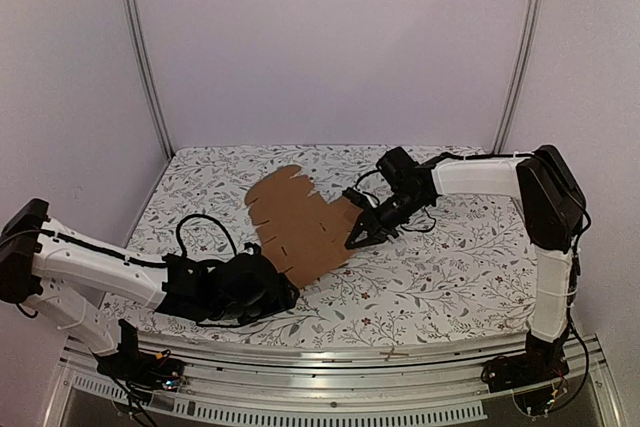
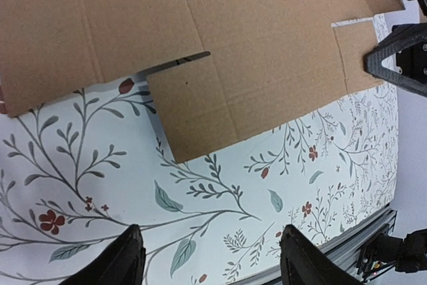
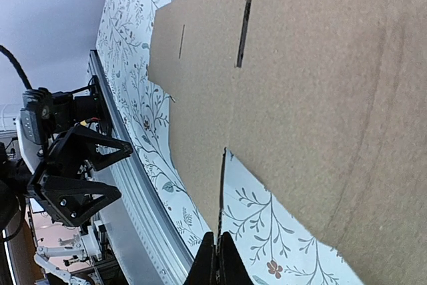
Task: Fold the paper box
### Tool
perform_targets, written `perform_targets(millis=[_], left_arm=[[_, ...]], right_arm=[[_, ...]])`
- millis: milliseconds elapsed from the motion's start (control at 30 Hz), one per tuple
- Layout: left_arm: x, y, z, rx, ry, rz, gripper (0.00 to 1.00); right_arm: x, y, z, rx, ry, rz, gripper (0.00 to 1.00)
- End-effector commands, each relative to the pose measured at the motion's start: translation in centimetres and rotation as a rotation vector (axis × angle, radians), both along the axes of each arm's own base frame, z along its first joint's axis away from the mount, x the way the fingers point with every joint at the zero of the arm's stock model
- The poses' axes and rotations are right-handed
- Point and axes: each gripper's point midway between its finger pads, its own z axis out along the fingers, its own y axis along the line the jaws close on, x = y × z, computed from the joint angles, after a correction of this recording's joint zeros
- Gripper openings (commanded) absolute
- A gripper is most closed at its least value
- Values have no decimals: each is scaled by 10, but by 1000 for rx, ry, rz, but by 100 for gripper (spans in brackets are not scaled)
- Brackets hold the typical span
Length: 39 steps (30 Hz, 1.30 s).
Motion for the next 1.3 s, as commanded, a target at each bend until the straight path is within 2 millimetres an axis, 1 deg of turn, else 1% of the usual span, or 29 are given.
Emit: perform_targets(millis=[0,167,300,433,567,700,800,967,1133,1200,1267], left_arm=[[-1,-1,-6,-9,16,14,70],[11,0,-7,-118,-29,72,71],[17,1,-20,-152,-20,104,72],[21,-1,-28,-194,-31,116,72],[27,5,-34,-227,-41,152,72],[37,11,-35,-256,-59,182,71],[42,11,-35,-281,-61,186,70],[47,10,-38,-336,-55,185,68],[49,5,-35,-401,-61,173,64],[51,0,-30,-434,-74,157,60],[53,-7,-23,-461,-94,130,53]], right_arm=[[-1,6,20,78,6,-8,0],[-2,6,24,97,16,-13,0],[-2,5,28,123,32,-20,0],[0,4,32,149,55,-35,0],[-3,3,29,155,85,-33,0],[-7,2,23,154,108,-28,0],[-8,1,20,149,112,-27,0],[-8,1,17,143,109,-28,0],[-8,0,13,134,113,-30,0],[-8,-1,9,126,115,-32,0],[-8,-2,5,116,113,-33,0]])
